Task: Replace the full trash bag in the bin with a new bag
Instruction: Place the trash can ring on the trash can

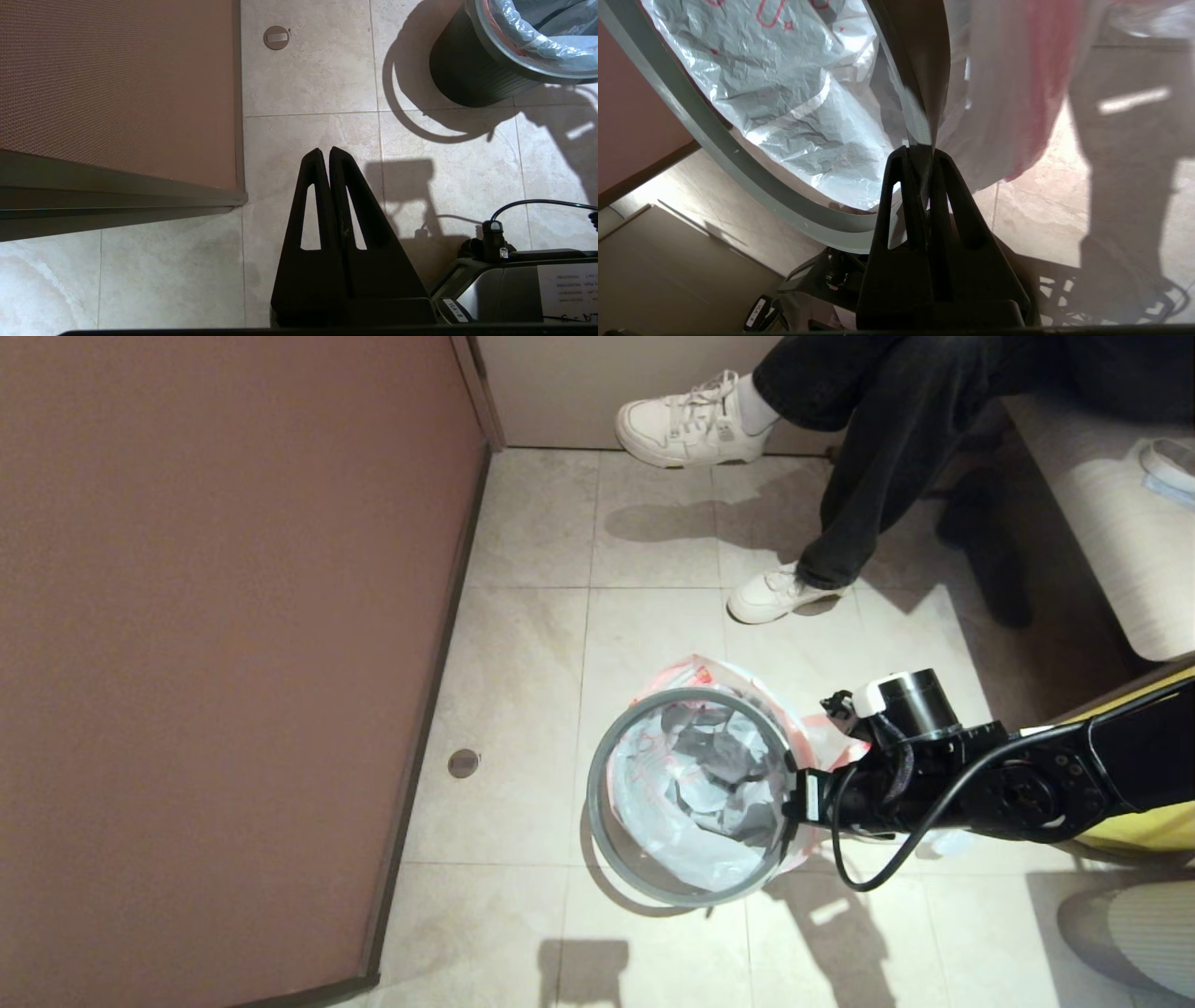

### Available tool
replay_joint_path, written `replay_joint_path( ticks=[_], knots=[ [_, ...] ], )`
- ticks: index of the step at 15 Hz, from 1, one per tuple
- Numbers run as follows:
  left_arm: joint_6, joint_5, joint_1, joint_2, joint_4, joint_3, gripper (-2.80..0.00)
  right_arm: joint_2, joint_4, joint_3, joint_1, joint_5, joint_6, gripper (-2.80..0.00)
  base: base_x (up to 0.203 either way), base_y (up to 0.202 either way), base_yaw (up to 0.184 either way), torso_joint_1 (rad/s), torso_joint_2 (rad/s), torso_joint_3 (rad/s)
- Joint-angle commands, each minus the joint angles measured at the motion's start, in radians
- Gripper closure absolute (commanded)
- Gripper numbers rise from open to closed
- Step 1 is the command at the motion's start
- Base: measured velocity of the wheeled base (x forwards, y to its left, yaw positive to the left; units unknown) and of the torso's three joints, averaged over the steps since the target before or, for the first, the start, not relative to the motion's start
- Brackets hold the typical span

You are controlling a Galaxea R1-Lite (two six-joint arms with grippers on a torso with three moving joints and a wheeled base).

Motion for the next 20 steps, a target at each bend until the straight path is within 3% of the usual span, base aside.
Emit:
replay_joint_path(
  ticks=[1,7,9,12,20],
  knots=[
    [0.000,0.000,0.000,0.000,0.002,0.000,0.00,0.013,-0.003,-0.013,0.016,0.001,0.005,0.00,0.000,0.000,0.000,0.000,0.00,0.000],
    [0.000,0.000,0.000,0.000,0.002,0.000,0.00,0.117,-0.005,-0.099,-0.014,0.003,0.029,0.00,0.000,0.000,0.000,0.000,0.00,0.000],
    [0.000,0.000,0.000,0.000,0.002,0.000,0.00,0.124,-0.001,-0.131,-0.085,0.009,0.031,0.00,0.000,0.000,0.000,0.000,0.00,0.000],
    [0.000,0.000,-0.001,0.000,0.002,0.000,0.00,0.083,0.026,-0.149,-0.154,0.090,0.030,0.00,0.000,0.000,0.000,0.000,0.00,0.000],
    [0.000,0.000,0.000,0.000,0.002,0.000,0.00,0.109,0.042,-0.153,-0.142,0.089,0.027,0.00,0.000,0.000,0.000,0.000,0.00,0.000]
  ],
)
